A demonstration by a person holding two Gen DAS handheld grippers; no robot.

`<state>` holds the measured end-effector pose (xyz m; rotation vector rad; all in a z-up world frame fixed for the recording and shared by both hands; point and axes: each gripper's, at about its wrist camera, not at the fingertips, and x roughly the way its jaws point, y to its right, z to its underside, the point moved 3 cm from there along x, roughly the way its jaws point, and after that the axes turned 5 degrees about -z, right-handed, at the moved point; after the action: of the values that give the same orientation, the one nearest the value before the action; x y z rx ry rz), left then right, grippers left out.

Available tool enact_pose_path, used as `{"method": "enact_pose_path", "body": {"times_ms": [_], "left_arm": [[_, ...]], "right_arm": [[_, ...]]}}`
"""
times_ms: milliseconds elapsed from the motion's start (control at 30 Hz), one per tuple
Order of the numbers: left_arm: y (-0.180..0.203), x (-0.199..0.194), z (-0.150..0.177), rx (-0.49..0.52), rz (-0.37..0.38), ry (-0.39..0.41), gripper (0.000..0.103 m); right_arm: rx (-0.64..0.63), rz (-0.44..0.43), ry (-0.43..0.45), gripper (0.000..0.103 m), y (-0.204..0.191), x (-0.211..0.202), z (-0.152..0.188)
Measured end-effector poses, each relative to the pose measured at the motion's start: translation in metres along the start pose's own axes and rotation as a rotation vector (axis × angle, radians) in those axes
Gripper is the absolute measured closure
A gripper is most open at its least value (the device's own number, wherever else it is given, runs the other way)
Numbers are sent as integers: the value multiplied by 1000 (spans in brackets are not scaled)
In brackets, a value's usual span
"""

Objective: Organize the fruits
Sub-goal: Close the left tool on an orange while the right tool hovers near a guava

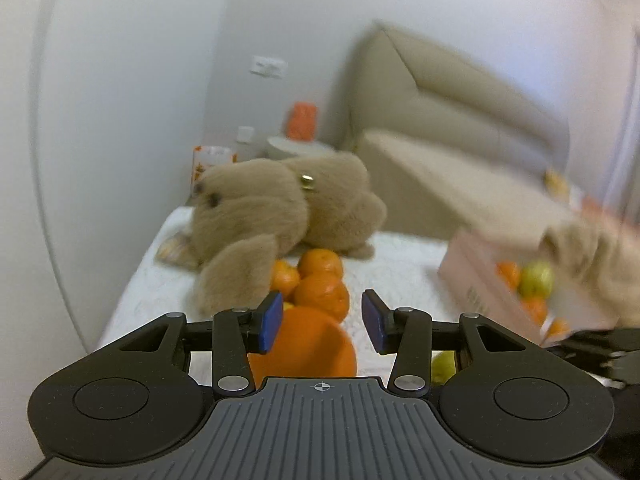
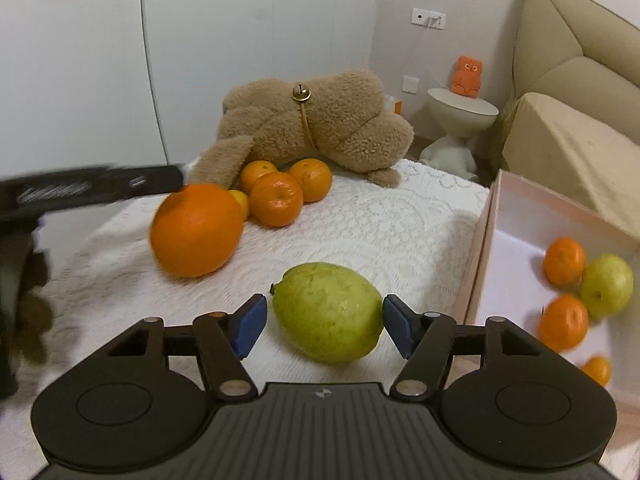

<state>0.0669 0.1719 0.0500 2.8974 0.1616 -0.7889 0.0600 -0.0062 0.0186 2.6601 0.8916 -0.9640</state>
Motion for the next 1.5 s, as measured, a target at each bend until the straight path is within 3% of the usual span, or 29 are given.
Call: {"method": "enact_pose_path", "body": {"times_ms": [100, 200, 300, 367, 567, 633, 833, 967, 1200, 1367, 1500], "left_arm": [[25, 24, -16, 158, -53, -47, 55], [41, 53, -22, 244, -66, -128, 51], [50, 79, -21, 322, -143, -196, 52], [51, 91, -19, 346, -179, -225, 50], [63, 105, -10, 361, -153, -305, 49], [67, 109, -4, 410, -197, -318, 49], [59, 109, -8, 328, -163, -304, 50], [63, 101, -10, 330, -145, -267, 51], [71, 35, -26, 255, -27, -128, 51], [67, -10, 0, 234, 24, -106, 51], [50, -36, 33, 153, 48, -121, 51]], "right_arm": [[43, -13, 13, 38, 1, -7, 16], [99, -44, 19, 38, 6, -8, 34], [146, -51, 28, 38, 14, -9, 49], [154, -49, 49, 37, 20, -11, 56], [196, -78, 69, 28, 27, -17, 61], [183, -68, 68, 27, 24, -17, 62], [187, -65, 71, 27, 25, -15, 61], [188, -67, 72, 26, 26, -16, 61], [196, -74, 76, 24, 27, -15, 61], [196, -74, 77, 23, 26, -15, 61], [197, -74, 78, 22, 26, -15, 61]]}}
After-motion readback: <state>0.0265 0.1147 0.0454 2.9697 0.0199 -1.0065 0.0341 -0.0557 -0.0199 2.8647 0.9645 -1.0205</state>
